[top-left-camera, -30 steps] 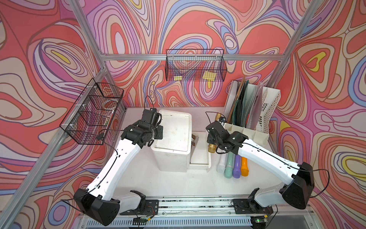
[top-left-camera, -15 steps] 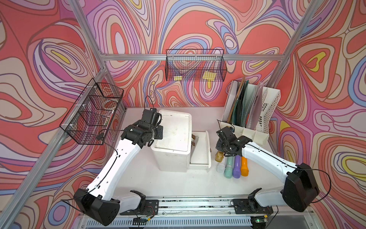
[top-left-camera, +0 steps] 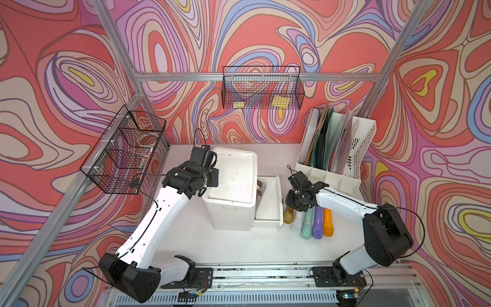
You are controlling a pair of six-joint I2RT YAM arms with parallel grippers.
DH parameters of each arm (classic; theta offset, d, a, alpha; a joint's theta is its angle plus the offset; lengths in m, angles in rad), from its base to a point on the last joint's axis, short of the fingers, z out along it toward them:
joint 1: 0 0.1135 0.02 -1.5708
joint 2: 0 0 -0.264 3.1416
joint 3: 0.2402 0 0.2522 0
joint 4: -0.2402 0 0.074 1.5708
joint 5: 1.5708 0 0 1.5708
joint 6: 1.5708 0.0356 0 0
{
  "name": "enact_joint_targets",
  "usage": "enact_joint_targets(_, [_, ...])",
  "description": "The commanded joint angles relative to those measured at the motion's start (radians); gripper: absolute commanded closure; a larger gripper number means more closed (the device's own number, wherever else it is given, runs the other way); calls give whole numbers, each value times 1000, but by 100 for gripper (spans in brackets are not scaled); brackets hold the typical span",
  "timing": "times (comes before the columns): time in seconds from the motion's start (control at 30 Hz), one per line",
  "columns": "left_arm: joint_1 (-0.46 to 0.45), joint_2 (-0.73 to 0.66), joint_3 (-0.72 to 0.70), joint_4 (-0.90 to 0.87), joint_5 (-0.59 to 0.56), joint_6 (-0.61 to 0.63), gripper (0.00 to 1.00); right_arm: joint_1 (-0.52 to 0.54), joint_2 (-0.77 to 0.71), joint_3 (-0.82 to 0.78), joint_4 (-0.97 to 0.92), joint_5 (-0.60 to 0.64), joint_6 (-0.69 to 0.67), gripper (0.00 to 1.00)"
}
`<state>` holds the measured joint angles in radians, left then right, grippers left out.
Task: Take the microphone out of the drawer
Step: Place the microphone at the center of the board.
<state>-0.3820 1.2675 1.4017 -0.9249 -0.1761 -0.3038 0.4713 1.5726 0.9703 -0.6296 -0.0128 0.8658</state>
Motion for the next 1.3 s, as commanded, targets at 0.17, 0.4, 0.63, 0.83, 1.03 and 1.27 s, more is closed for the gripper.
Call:
enact_joint_targets(0.17, [-9,1,-1,-83,3,23,100,-11,47,32,-8,-20,33,89])
enact_joint_targets(0.4, [-8,4,-3,-78,7,22,100,-16,63,19,-3,-17,52,83])
enact_joint_targets(0.63, [-8,5,-3,-78,6,24,100,-16,76,21,0,-20,51,72])
enact_joint_targets(0.83, [-8,3,-6,-78,6,22,100,-17,86,23,-2,-24,52,65])
enact_joint_targets(1.03, [-8,1,-6,-77,4,23,100,-16,84,25,-7,-22,52,60])
enact_joint_targets(1.27, [-8,2,-2,-77,4,23,100,-16,66,39,-17,-17,51,56])
